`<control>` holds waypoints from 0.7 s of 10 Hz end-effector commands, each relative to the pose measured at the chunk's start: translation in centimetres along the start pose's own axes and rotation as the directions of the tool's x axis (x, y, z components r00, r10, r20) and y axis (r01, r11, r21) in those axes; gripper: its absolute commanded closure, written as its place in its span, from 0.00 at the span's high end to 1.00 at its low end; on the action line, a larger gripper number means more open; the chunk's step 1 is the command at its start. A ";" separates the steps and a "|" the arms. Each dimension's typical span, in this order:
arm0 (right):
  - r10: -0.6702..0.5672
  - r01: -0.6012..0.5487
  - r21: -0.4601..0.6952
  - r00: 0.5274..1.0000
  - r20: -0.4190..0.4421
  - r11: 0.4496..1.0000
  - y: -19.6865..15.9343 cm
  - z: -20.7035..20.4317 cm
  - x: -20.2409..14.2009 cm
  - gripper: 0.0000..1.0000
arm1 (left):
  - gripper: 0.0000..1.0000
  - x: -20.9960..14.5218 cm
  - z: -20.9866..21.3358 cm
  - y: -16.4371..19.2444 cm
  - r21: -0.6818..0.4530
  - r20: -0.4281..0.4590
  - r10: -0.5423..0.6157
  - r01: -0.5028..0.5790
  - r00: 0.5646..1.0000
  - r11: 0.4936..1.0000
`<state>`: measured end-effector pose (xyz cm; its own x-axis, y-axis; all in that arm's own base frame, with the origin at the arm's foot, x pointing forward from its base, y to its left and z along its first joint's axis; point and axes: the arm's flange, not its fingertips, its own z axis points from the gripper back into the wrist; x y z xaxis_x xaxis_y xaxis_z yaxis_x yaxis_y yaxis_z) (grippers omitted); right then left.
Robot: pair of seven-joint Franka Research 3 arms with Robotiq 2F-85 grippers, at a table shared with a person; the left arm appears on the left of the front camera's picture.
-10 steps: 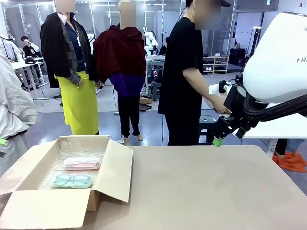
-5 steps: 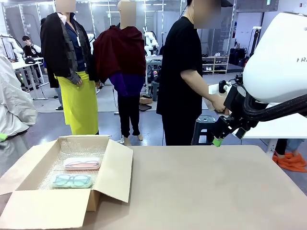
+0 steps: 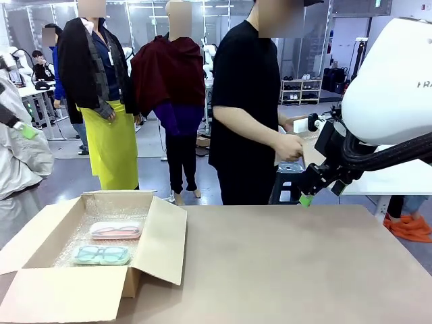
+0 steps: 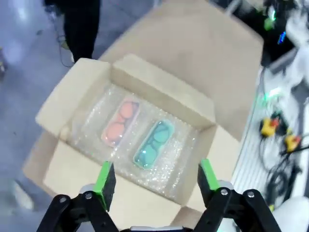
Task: Pack the glasses set securely to prepare it for shipping.
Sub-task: Position the Package Box on the left side of the table.
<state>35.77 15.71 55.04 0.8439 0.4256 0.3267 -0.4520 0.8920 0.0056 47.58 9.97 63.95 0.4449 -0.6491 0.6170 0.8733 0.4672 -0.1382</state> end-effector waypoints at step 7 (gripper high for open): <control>0.018 -0.018 -0.005 1.000 0.011 1.000 0.0 0.0 0.0 1.00 | 0.86 5.9 -11.7 -13.2 0.210 -0.255 -0.072 0.128 0.964 0.969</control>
<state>35.77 15.71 55.07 0.8436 0.4255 0.3275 -0.4521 0.8920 0.0056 41.66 -7.58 60.19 0.3816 -0.8214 0.4239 0.8707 0.4733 0.1334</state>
